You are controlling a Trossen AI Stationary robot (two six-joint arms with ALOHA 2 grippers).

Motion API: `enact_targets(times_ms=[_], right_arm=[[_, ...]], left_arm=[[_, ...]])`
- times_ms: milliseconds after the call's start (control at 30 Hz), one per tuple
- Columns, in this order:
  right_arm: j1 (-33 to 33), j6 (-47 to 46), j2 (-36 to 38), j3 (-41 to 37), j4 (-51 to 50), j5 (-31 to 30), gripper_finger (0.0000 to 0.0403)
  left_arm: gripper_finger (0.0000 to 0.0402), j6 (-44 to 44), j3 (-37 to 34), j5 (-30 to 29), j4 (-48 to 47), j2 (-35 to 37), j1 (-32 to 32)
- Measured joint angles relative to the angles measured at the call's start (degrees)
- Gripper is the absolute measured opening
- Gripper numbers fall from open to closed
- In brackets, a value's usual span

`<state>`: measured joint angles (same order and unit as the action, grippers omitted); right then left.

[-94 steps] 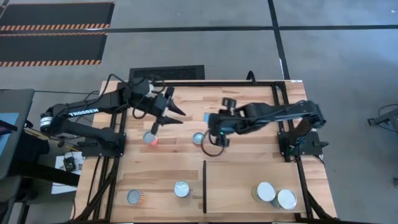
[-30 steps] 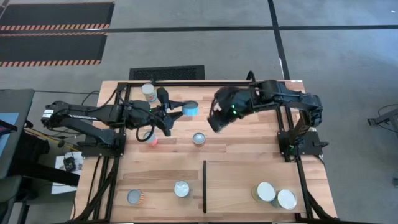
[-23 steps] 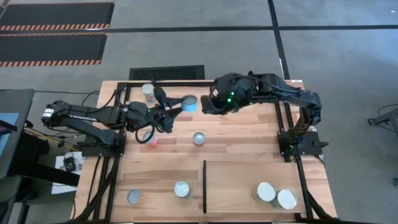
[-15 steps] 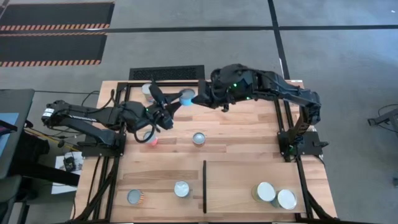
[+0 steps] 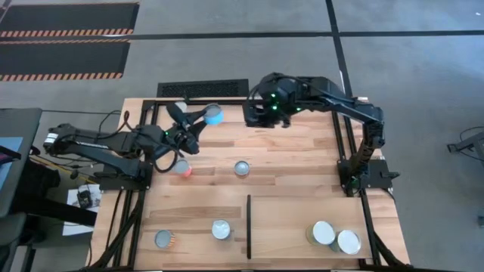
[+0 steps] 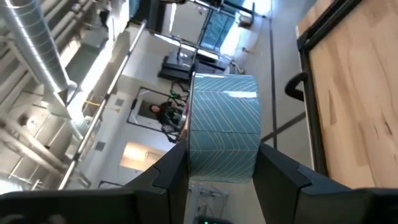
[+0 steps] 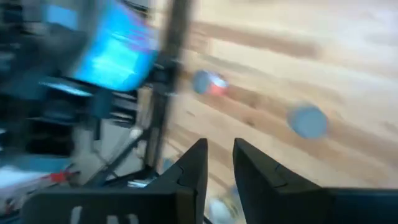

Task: Pick and place cans onto a shelf
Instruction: Put the canned tuna on the shelf

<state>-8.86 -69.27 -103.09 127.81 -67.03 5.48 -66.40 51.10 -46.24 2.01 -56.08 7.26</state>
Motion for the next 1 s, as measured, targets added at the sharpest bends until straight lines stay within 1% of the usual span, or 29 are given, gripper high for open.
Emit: enact_targets(times_ms=[67,133,267,300,367,467,567,667,733,800,933,1000], right_arm=[[-0.3,1.7,0.0,-2.2,5.4,0.6,0.0088],[-0.4,2.1,0.0,-5.1,10.7,2.5,0.0069],[0.7,-0.3,-0.1,-14.7,30.2,3.5,0.0016],[0.9,-1.5,-0.1,-17.0,34.8,3.5,0.0010],[1.2,-4.3,-0.2,-20.9,42.7,3.6,0.0012],[1.8,-10.2,0.1,-25.4,51.6,3.5,0.0020],[2.3,-15.2,0.1,-28.6,56.6,2.1,0.0017],[2.6,-17.1,0.1,-28.9,55.3,2.3,0.0017],[2.5,-17.3,0.1,-28.9,55.2,2.9,0.0030],[2.4,-17.6,0.0,-28.9,56.4,4.0,0.0057],[2.1,-21.9,-1.9,-28.8,60.3,5.2,0.0133],[2.1,-26.0,-3.8,-28.9,64.7,5.4,0.0174]], left_arm=[[0.0129,-1.0,-2.8,-1.3,1.5,1.4,0.5],[0.0129,-2.6,-4.7,-2.4,4.8,1.9,1.2],[0.0129,-3.6,-6.8,-4.1,5.5,3.0,2.9],[0.0129,-3.7,-7.2,-4.7,5.5,3.1,3.2],[0.0129,-4.1,-7.5,-6.2,5.4,3.2,3.8],[0.0129,-4.1,-8.0,-8.3,5.4,3.8,4.4],[0.0129,-4.8,-8.4,-9.4,5.2,4.8,5.2],[0.0129,-6.4,-9.0,-11.3,5.0,6.2,6.0],[0.0129,-6.5,-9.1,-12.4,4.0,7.8,6.3],[0.0129,-6.1,-9.1,-12.7,2.3,9.4,6.9],[0.0129,-4.5,-9.1,-12.8,-3.6,11.9,8.3],[0.0129,-3.2,-9.1,-13.0,-7.3,12.8,9.2]])
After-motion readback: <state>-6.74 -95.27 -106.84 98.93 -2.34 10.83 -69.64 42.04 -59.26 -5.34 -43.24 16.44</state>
